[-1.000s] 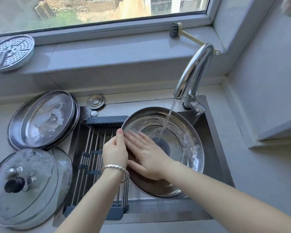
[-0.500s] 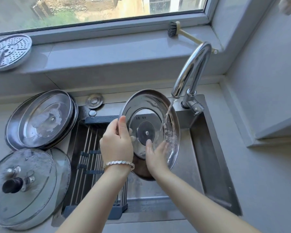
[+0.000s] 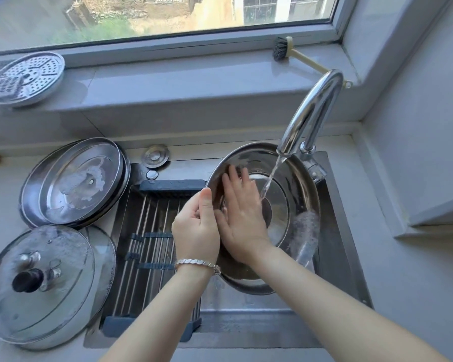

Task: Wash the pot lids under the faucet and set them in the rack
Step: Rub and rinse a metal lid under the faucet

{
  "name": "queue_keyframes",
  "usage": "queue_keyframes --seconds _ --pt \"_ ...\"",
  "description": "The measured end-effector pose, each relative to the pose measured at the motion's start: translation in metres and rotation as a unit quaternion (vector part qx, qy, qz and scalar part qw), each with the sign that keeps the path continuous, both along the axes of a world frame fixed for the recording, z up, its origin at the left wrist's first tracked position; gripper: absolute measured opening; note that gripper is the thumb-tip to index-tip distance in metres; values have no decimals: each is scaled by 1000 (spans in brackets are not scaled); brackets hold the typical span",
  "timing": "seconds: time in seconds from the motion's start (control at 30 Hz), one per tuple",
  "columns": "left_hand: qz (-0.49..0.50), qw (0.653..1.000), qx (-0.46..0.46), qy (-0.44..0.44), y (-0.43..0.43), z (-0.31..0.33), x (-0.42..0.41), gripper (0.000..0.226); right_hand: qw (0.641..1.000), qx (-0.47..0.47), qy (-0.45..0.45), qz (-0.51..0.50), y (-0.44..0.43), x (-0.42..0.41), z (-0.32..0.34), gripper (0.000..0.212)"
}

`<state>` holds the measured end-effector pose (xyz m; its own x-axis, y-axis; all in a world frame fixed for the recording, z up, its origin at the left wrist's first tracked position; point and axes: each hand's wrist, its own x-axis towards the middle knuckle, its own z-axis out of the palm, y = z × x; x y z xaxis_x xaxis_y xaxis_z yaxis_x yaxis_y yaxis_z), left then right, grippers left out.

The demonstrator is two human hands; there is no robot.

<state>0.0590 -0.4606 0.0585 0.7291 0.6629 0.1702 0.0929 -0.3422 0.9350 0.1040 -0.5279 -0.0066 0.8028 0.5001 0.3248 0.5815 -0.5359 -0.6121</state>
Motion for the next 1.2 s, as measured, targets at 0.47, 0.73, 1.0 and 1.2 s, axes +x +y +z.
queue_keyframes --seconds 0.47,0.73,1.0,1.2 --pt "-76 986 125 -80 27 22 5 64 962 -227 -52 146 -109 -14 -69 45" --pt "-13 985 157 -75 8 19 0 54 971 -235 29 11 -60 -53 -40 73" --pt "72 984 131 -93 23 15 2 81 975 -82 24 206 -62 -53 -34 77" --pt "64 991 122 0 26 21 -4 45 984 -68 113 -117 -111 -15 -58 50"
